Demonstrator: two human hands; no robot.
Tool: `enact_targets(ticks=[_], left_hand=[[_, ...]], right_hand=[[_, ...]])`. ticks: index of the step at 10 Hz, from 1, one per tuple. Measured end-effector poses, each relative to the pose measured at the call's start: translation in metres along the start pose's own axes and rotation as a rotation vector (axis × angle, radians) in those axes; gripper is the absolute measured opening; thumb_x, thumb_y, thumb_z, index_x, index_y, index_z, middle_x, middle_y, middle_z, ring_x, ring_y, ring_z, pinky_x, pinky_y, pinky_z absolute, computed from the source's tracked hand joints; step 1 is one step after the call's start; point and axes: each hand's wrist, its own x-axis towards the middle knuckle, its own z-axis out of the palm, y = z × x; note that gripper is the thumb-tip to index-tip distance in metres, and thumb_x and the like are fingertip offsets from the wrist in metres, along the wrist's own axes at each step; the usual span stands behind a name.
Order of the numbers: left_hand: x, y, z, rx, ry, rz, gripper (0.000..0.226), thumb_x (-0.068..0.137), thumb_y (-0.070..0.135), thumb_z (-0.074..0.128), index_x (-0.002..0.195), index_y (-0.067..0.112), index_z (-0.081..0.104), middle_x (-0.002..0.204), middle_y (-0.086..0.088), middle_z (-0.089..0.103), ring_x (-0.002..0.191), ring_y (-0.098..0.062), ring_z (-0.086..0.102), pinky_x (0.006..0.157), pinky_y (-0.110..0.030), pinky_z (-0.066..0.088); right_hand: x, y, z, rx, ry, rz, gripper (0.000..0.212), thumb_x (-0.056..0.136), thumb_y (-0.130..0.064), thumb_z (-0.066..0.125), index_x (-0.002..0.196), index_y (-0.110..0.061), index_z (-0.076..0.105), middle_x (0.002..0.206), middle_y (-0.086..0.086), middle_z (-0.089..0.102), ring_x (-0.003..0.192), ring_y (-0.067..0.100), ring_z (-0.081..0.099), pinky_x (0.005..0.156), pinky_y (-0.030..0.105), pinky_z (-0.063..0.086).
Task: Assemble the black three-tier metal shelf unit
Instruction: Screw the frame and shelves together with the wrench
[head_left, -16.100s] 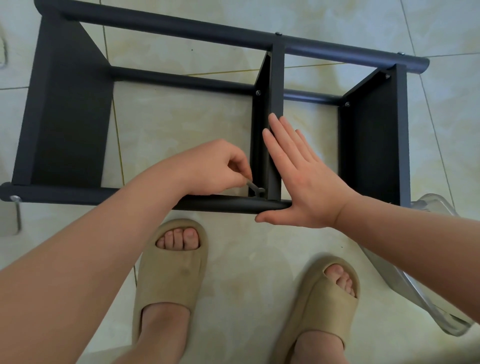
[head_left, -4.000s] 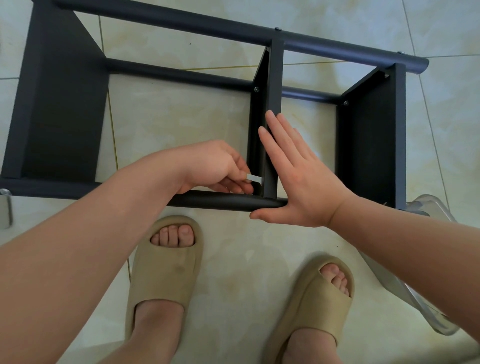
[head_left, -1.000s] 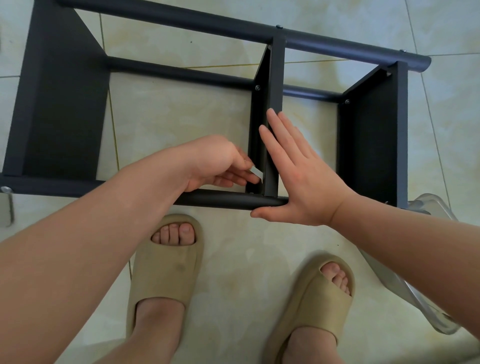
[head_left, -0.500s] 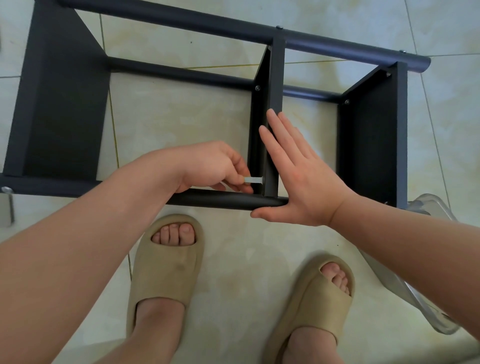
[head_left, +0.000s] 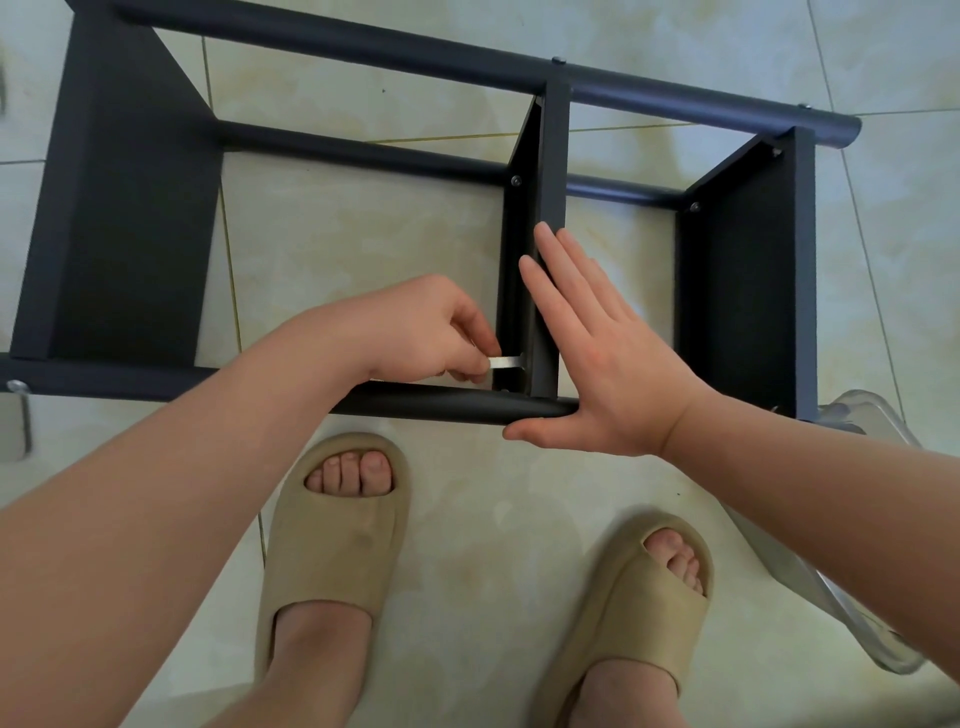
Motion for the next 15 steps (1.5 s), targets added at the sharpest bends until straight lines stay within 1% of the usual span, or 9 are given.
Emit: enact_targets(ticks=[1,2,3,4,6,7,10,12,15], left_hand=[[0.002,0.005,0.002,0.040,0.071,0.041,0.016,0.086,0.012,0.071,0.083,0.028,0.071,0.080,0.006,0.072,0.079,-0.010,0.066,0.074,-0.024,0.049],[0.004,0.009,0.006,-0.026,0.091,0.039,0.019,0.087,0.011,0.068,0.079,0.028,0.069,0.084,0.004,0.069,0.080,-0.012,0.061,0.077,-0.029,0.050],[0.006,0.011,0.011,-0.217,0.061,-0.031,0.014,0.091,0.009,0.065,0.085,0.021,0.070,0.091,-0.002,0.072,0.090,-0.015,0.067,0.083,-0.032,0.056],[0.008,0.012,0.014,-0.439,0.026,-0.113,0.010,0.094,0.009,0.060,0.091,0.015,0.068,0.082,0.001,0.076,0.086,-0.013,0.072,0.075,-0.028,0.054],[0.010,0.011,0.016,-0.559,0.079,-0.137,0.007,0.097,0.019,0.062,0.096,0.016,0.068,0.082,0.002,0.076,0.085,-0.015,0.073,0.080,-0.031,0.056],[0.011,0.011,0.017,-0.613,0.091,-0.136,0.005,0.097,0.019,0.062,0.097,0.016,0.066,0.082,0.001,0.075,0.083,-0.013,0.072,0.077,-0.030,0.054],[0.011,0.010,0.019,-0.574,0.100,-0.112,0.007,0.095,0.019,0.066,0.099,0.014,0.067,0.077,0.002,0.076,0.080,-0.013,0.073,0.077,-0.029,0.055],[0.012,0.011,0.019,-0.667,0.108,-0.137,0.009,0.096,0.018,0.064,0.100,0.011,0.066,0.074,-0.001,0.075,0.077,-0.014,0.073,0.078,-0.030,0.057],[0.013,0.010,0.018,-0.615,0.033,-0.150,0.011,0.099,0.016,0.059,0.093,0.009,0.064,0.072,-0.001,0.074,0.074,-0.014,0.072,0.074,-0.028,0.057]], right_hand=[[0.000,0.000,0.000,0.002,0.003,-0.004,0.123,0.079,-0.083,0.052,0.159,0.001,0.011,0.168,0.019,-0.002,0.156,0.033,-0.006,0.125,0.054,0.013],[0.000,0.000,0.001,0.012,0.012,-0.007,0.124,0.079,-0.083,0.052,0.159,0.002,0.012,0.168,0.020,0.000,0.156,0.034,-0.005,0.125,0.055,0.015],[0.000,0.000,0.002,0.016,0.020,-0.011,0.123,0.079,-0.083,0.053,0.159,0.003,0.013,0.168,0.021,0.001,0.156,0.035,-0.004,0.124,0.056,0.016],[0.000,0.001,0.001,0.010,0.014,-0.009,0.124,0.079,-0.083,0.053,0.159,0.002,0.012,0.168,0.021,0.000,0.156,0.034,-0.005,0.124,0.056,0.016],[0.000,0.000,0.001,0.010,0.012,-0.009,0.123,0.079,-0.083,0.052,0.159,0.002,0.012,0.168,0.020,0.000,0.156,0.034,-0.005,0.124,0.055,0.015],[0.000,0.001,0.002,0.014,0.021,-0.012,0.123,0.079,-0.083,0.053,0.159,0.003,0.013,0.168,0.021,0.001,0.156,0.035,-0.004,0.124,0.055,0.016],[0.000,0.001,0.002,0.014,0.018,-0.013,0.124,0.079,-0.082,0.055,0.159,0.003,0.012,0.168,0.021,0.000,0.156,0.035,-0.005,0.123,0.056,0.017],[0.000,0.001,0.003,0.018,0.019,-0.013,0.124,0.079,-0.082,0.055,0.159,0.003,0.013,0.168,0.021,0.001,0.156,0.035,-0.004,0.124,0.056,0.017],[0.000,0.001,0.002,0.017,0.016,-0.011,0.124,0.079,-0.082,0.055,0.159,0.003,0.013,0.168,0.021,0.000,0.156,0.034,-0.005,0.124,0.056,0.017]])
